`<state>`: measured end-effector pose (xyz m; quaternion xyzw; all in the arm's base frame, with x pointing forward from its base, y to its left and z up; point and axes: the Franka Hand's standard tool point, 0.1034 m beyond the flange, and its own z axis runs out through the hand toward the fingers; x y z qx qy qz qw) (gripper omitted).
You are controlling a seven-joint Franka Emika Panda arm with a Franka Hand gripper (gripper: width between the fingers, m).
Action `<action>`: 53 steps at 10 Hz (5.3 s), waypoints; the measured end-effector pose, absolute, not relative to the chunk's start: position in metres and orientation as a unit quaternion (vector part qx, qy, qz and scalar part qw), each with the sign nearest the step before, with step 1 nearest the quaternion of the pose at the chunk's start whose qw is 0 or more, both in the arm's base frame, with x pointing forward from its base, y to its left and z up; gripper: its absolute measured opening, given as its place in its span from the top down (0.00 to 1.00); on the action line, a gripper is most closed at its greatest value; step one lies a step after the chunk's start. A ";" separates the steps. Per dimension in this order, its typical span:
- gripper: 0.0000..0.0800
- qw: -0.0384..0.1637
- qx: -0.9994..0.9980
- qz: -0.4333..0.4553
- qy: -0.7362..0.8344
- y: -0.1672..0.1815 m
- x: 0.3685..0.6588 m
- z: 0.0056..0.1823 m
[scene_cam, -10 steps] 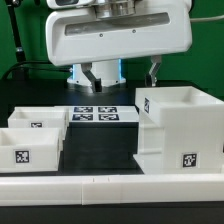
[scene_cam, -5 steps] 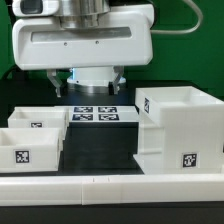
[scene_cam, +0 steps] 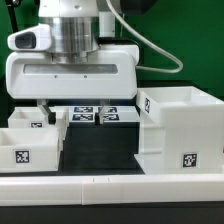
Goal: Assemble drawer
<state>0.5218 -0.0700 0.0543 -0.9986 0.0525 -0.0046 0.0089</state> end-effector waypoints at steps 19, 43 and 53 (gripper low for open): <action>0.19 -0.004 -1.000 0.005 0.010 -0.093 0.503 0.007; 0.95 0.005 -0.985 0.018 -0.170 -0.068 0.509 0.031; 0.95 -0.016 -0.812 0.024 -0.583 -0.058 0.515 0.027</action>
Offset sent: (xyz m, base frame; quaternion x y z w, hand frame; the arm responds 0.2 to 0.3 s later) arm 0.0000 0.0000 0.0000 0.0000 0.0000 0.0000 1.0000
